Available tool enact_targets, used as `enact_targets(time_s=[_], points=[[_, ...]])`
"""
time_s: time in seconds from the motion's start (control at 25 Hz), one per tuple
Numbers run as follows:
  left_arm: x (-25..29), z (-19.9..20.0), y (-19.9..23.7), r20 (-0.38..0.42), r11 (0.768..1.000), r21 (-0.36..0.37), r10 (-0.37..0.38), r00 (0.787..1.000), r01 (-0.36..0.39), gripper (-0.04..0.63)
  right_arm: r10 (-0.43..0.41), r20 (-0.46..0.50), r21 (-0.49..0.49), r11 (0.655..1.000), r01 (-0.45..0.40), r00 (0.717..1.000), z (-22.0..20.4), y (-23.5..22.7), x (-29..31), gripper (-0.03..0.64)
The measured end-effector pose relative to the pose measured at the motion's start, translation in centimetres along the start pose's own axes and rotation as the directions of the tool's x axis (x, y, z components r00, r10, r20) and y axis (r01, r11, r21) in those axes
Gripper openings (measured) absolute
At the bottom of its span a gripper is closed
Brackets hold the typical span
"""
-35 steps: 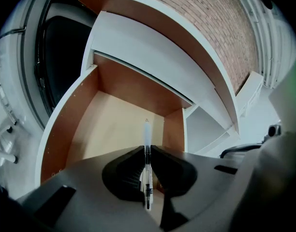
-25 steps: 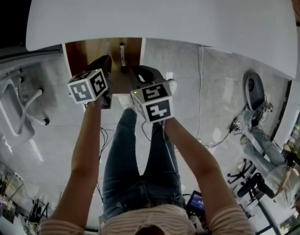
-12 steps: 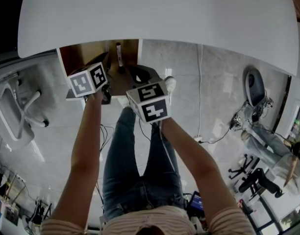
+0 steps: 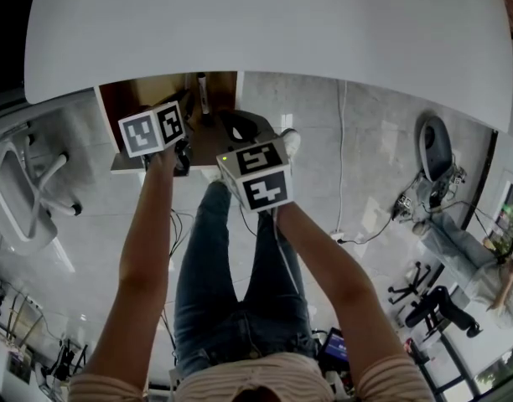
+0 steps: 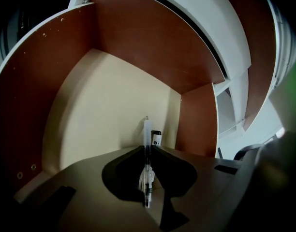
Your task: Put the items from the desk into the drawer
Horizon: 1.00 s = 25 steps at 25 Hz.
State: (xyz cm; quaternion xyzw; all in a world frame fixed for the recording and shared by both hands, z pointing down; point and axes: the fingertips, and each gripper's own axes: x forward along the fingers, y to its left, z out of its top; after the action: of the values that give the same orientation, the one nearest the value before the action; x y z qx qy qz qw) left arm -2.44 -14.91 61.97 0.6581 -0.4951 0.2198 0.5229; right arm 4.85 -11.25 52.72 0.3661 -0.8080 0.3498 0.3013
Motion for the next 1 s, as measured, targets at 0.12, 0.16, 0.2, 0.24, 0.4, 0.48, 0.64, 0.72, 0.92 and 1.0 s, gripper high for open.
enact_targets(time_s=[0.12, 0.16, 0.2, 0.24, 0.4, 0.48, 0.64, 0.72, 0.92, 1.0], points=[[0.4, -0.2, 0.0, -0.025, 1.000, 0.004, -0.002, 1.000, 0.002, 0.048, 0.003, -0.001, 0.005, 1.000, -0.003, 1.000, -0.1, 0.0, 0.2, 0.017], [0.5, -0.3, 0.0, -0.033, 1.000, 0.003, -0.003, 0.999, 0.003, 0.048, 0.003, -0.004, 0.006, 1.000, -0.003, 1.000, -0.1, 0.1, 0.2, 0.017], [0.7, -0.5, 0.0, -0.043, 1.000, 0.002, -0.006, 0.999, 0.006, 0.048, 0.004, -0.006, 0.007, 1.000, -0.004, 1.000, -0.2, 0.2, 0.2, 0.017], [0.9, -0.6, 0.0, -0.052, 1.000, 0.000, -0.009, 0.999, 0.009, 0.048, 0.005, -0.007, 0.008, 1.000, -0.004, 1.000, -0.2, 0.2, 0.3, 0.017], [1.4, -0.7, 0.2, -0.082, 1.000, -0.004, -0.016, 0.996, 0.015, 0.048, 0.011, -0.011, 0.007, 1.000, -0.011, 1.000, -0.3, 0.4, 0.6, 0.017], [1.7, -0.9, 0.2, -0.092, 1.000, 0.002, -0.012, 0.996, 0.013, 0.048, 0.011, -0.013, 0.007, 1.000, -0.011, 1.000, -0.3, 0.3, 0.7, 0.017], [2.2, -1.2, 0.3, -0.120, 1.000, 0.014, -0.002, 0.993, 0.004, 0.048, 0.003, -0.019, 0.012, 1.000, -0.002, 1.000, -0.6, -0.1, 0.7, 0.017], [2.4, -1.3, 0.4, -0.134, 1.000, 0.020, 0.003, 0.991, -0.001, 0.048, 0.000, -0.021, 0.014, 1.000, 0.001, 1.000, -0.6, -0.2, 0.7, 0.017], [2.6, -1.4, 0.5, -0.148, 0.999, 0.032, 0.013, 0.989, -0.008, 0.048, -0.002, -0.020, 0.020, 1.000, 0.002, 1.000, -0.5, -0.5, 0.5, 0.017], [2.6, -1.4, 0.5, -0.148, 1.000, 0.030, 0.013, 0.989, -0.009, 0.048, -0.001, -0.021, 0.023, 1.000, 0.001, 1.000, -0.5, -0.5, 0.6, 0.017]])
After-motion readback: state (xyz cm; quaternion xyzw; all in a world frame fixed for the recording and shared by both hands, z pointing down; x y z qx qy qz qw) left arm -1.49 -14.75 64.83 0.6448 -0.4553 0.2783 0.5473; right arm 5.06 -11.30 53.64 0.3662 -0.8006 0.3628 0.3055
